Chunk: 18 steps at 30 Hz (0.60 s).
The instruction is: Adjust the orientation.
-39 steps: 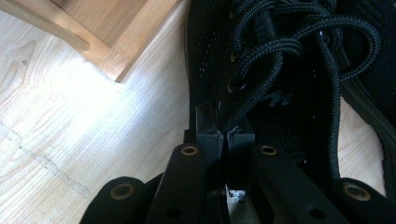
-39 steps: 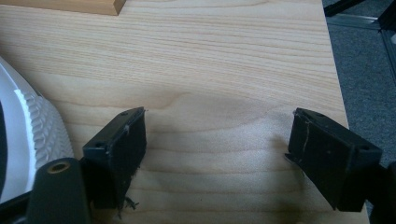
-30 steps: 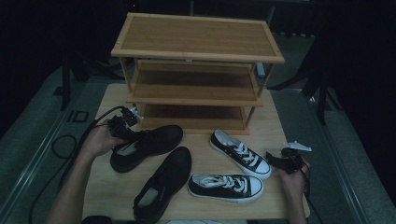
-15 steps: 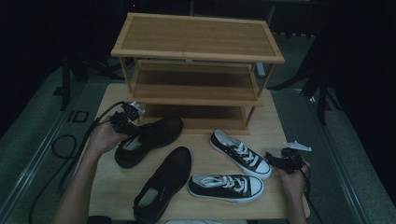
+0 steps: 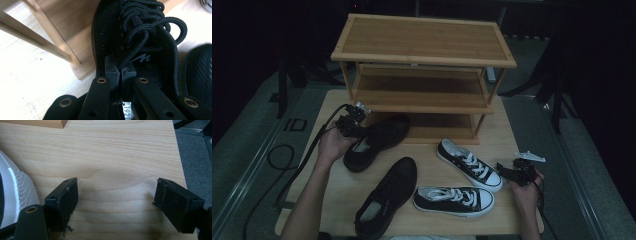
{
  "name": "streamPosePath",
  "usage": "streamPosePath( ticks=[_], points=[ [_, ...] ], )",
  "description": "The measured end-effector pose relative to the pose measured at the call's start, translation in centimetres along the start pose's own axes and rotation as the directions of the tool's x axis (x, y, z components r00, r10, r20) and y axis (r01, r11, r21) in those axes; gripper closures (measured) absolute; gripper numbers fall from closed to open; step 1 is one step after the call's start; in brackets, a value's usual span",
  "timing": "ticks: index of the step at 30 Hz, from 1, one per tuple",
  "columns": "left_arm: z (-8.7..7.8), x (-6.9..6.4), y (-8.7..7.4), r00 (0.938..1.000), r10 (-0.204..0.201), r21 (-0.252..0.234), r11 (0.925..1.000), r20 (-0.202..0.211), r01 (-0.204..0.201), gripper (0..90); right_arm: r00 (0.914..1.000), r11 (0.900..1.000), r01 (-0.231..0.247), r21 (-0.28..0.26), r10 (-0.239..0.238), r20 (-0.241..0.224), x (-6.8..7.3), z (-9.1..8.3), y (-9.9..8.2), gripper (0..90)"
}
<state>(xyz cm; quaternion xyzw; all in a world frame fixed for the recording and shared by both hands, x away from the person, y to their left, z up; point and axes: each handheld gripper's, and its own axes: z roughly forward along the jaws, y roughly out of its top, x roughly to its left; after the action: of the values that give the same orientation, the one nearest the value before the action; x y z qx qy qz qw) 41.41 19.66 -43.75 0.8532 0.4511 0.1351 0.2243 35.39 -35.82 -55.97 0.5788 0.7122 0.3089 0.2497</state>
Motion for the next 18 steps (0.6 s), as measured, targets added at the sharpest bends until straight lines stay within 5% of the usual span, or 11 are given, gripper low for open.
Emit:
streamPosePath(
  ticks=[9,18],
  points=[
    [1.2,-0.3,0.4,0.9971,-0.047,-0.015,0.9988,-0.06,0.046,87.8,1.0,1.0,0.003,-0.001,-0.003,-0.002,0.0,0.0,0.0,18.9],
    [1.6,-0.5,0.0,0.9954,-0.007,-0.012,0.9999,-0.095,0.005,84.8,1.0,1.0,0.004,-0.001,-0.004,-0.003,0.0,0.0,0.0,18.9]
  ],
)
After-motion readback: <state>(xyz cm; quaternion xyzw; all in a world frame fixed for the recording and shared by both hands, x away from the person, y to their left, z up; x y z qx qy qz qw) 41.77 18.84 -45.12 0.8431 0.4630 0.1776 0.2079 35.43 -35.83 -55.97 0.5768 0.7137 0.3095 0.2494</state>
